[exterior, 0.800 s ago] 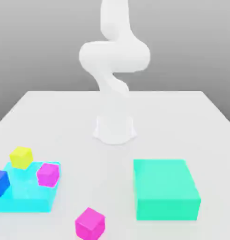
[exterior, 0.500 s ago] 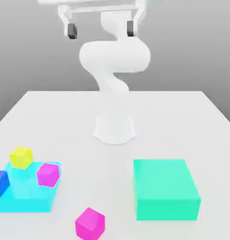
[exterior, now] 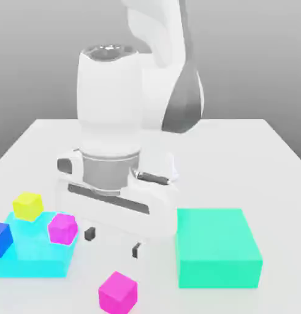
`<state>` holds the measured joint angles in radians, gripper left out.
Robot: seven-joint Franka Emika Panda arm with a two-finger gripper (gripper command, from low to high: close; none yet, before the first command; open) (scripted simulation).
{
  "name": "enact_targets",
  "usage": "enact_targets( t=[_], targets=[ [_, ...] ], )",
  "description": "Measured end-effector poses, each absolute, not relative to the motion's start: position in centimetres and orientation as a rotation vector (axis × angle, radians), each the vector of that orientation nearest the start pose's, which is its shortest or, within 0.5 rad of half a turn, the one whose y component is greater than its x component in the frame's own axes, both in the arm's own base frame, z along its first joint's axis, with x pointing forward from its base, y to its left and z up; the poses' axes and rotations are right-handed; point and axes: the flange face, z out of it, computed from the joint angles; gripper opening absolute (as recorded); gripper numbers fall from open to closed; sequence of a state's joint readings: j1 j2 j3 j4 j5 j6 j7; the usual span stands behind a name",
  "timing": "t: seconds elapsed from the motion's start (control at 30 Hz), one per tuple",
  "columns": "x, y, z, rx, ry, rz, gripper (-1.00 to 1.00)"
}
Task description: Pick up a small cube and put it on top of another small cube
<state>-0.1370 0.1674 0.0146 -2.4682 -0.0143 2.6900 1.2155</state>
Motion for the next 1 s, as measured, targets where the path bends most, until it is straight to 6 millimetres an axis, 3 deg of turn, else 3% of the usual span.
enact_targets(
  t=[0.2,0.23,0.43,0.5,0.63,0.77,0.9,1.0],
  targets=[
    [47.3,-6.1,14.6,-2.44,1.978,-0.001,0.0],
    [47.3,-6.1,13.7,-2.44,1.979,0.0,-1.0],
    [47.2,-6.1,13.2,-2.439,1.978,-0.002,-1.0],
    [47.3,-6.1,14.5,-2.439,1.979,-0.001,-1.0],
    [47.2,-6.2,19.1,-2.433,1.987,-0.001,-1.0],
    [44.6,-10.3,23.0,-2.216,2.223,0.0,-1.0],
    [40.5,-15.7,26.3,-1.896,2.5,0.001,-1.0],
    [37.7,-17.2,28.4,-1.698,2.639,0.001,-1.0]
  ],
)
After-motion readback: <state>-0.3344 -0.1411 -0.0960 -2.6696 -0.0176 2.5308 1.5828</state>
